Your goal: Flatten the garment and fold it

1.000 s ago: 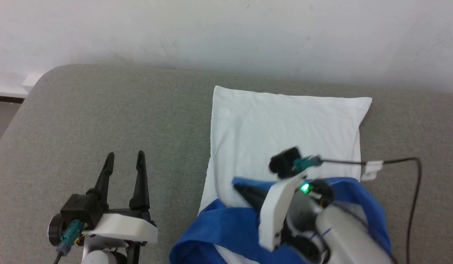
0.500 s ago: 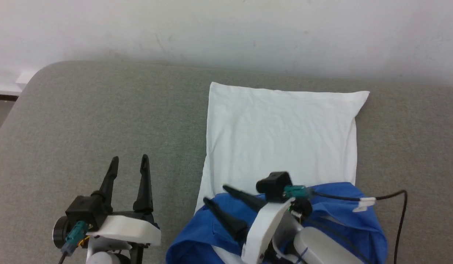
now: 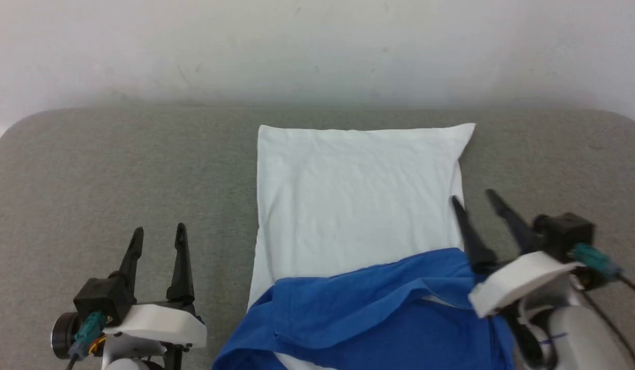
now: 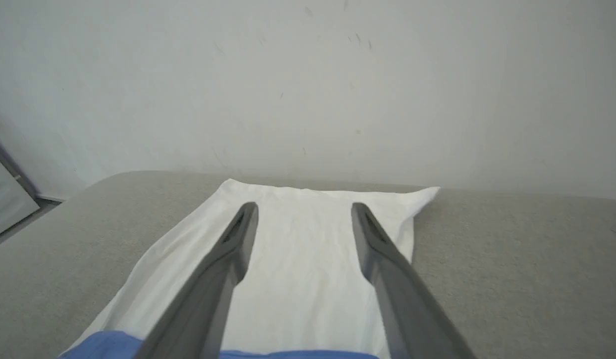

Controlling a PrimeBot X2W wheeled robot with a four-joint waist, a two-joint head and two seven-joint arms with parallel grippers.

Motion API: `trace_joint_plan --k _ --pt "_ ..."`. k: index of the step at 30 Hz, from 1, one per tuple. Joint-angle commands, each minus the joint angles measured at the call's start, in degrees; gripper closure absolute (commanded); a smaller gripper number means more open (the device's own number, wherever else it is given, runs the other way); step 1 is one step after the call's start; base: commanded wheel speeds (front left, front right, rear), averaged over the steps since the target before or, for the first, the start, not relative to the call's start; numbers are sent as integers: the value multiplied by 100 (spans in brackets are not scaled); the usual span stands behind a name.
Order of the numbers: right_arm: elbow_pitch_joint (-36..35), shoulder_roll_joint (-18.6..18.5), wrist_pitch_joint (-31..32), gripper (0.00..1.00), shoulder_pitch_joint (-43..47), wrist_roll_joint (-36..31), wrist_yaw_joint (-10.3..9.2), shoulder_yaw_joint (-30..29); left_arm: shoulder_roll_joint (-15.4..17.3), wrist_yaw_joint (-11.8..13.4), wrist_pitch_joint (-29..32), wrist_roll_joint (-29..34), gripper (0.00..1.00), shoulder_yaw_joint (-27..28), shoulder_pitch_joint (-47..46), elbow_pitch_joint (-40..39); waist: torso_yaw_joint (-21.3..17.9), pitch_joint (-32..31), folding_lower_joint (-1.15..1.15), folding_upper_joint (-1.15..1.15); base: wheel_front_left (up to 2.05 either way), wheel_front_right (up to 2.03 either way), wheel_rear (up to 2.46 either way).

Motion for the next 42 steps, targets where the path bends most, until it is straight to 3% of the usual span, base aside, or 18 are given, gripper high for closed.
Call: trace_joint_plan --k 1,5,9,16,24,32,42 --pt "-164 12 46 0 105 -112 -3 -172 50 37 31 -43 0 28 48 -13 -169 31 0 0 0 0 0" --pt "-857 42 313 0 442 -459 -3 -879 122 33 102 -56 0 43 -52 9 -366 141 0 0 0 0 0" --pt "-1487 82 557 0 670 -658 -3 -1180 211 -21 181 -95 0 58 -330 102 -593 334 0 0 0 0 0" --pt "-1988 153 741 0 770 -620 -3 -1206 461 -371 622 -329 0 40 -1563 520 -1025 924 0 0 0 0 0" --pt "-2000 216 502 0 371 -466 -3 -1000 959 -768 1542 -471 0 -17 -3666 1575 -1528 1700 0 0 0 0 0" --pt "-1657 244 135 0 -66 -238 -3 -720 1510 -1084 3196 -800 0 -192 -5352 3124 -1972 2339 0 0 0 0 0" --pt "-1165 248 -218 0 -221 51 -3 -549 2031 -1152 5434 -1185 0 -384 -5923 4213 -2313 2621 0 0 0 0 0"
